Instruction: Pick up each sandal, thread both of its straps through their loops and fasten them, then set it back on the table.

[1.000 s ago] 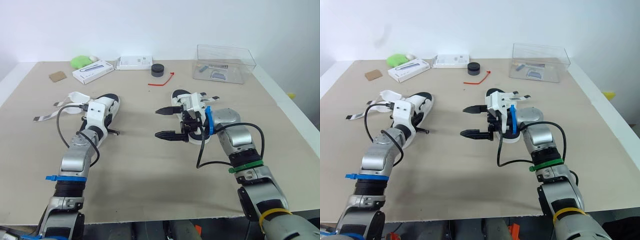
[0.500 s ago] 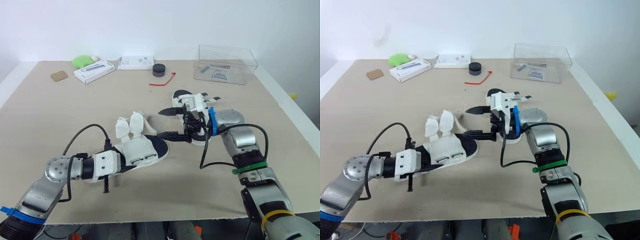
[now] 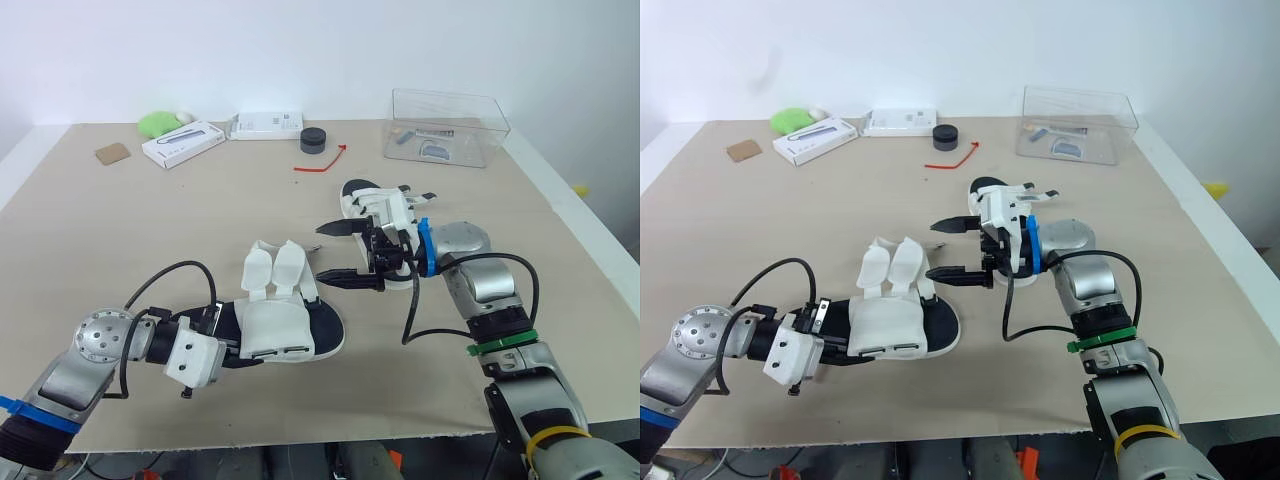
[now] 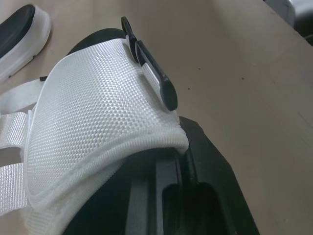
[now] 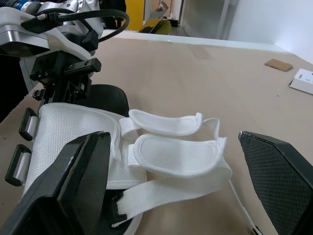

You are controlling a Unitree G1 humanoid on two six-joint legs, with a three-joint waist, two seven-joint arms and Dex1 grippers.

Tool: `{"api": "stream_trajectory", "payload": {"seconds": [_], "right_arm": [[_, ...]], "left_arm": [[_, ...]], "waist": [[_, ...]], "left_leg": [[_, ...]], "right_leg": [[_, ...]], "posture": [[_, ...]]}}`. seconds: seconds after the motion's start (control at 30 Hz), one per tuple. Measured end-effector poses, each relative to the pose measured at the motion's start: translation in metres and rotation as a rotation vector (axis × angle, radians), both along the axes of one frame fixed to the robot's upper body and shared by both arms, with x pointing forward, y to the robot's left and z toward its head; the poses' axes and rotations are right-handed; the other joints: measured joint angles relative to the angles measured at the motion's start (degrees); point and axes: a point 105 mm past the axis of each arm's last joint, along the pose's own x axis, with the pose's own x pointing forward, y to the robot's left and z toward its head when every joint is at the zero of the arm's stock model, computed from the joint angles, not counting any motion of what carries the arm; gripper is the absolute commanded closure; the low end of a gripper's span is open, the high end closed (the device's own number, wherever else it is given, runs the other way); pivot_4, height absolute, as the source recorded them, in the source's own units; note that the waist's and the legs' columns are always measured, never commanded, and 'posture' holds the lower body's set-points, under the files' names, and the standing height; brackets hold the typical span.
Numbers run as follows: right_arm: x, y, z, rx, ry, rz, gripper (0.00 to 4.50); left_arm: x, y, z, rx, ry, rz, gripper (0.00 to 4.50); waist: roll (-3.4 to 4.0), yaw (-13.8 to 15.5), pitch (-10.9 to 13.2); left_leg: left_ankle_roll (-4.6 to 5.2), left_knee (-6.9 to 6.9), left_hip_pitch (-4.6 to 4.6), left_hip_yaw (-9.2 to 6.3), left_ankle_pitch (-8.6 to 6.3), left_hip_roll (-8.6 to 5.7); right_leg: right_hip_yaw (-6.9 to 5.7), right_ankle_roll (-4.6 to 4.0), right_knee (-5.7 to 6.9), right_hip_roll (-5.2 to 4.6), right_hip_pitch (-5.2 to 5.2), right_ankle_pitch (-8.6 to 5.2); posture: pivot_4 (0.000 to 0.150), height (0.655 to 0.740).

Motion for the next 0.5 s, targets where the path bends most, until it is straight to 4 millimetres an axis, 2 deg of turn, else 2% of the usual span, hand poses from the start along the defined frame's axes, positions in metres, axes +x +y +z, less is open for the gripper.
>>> {"api": "stream_trajectory", "payload": {"seconds": [0.37, 0.47, 0.5], "right_arm": [[-0.0005, 0.0010, -0.0014, -0.010, -0.009, 0.005, 0.00], [-0.0008, 0.0014, -0.0020, -0.013, -0.008, 0.009, 0.00], [-0.0009, 0.0013, -0.0023, -0.015, -0.007, 0.011, 0.00]], "left_arm": [[0.0030, -0.0018, -0.0005, -0.015, 0.070, 0.060, 4.46], [0.0008, -0.0007, -0.0027, 0.000, 0.088, 0.065, 3.60], [-0.0002, -0.0006, -0.0031, 0.003, 0.091, 0.063, 3.06]], "waist": [[0.01, 0.03, -0.01], [0.01, 0.04, -0.01], [0.01, 0.04, -0.01]], "left_leg": [[-0.02, 0.03, 0.03, 0.00, 0.01, 0.06], [-0.02, 0.03, 0.04, 0.01, 0.01, 0.06], [-0.02, 0.03, 0.04, 0.00, 0.01, 0.06]], "right_leg": [[0.08, 0.00, 0.03, 0.13, 0.03, -0.01], [0.10, 0.00, 0.03, 0.14, 0.03, -0.01], [0.10, 0.00, 0.04, 0.14, 0.03, -0.01]], "posture": [[0.150, 0.7400], [0.150, 0.7400], [0.150, 0.7400]]}}
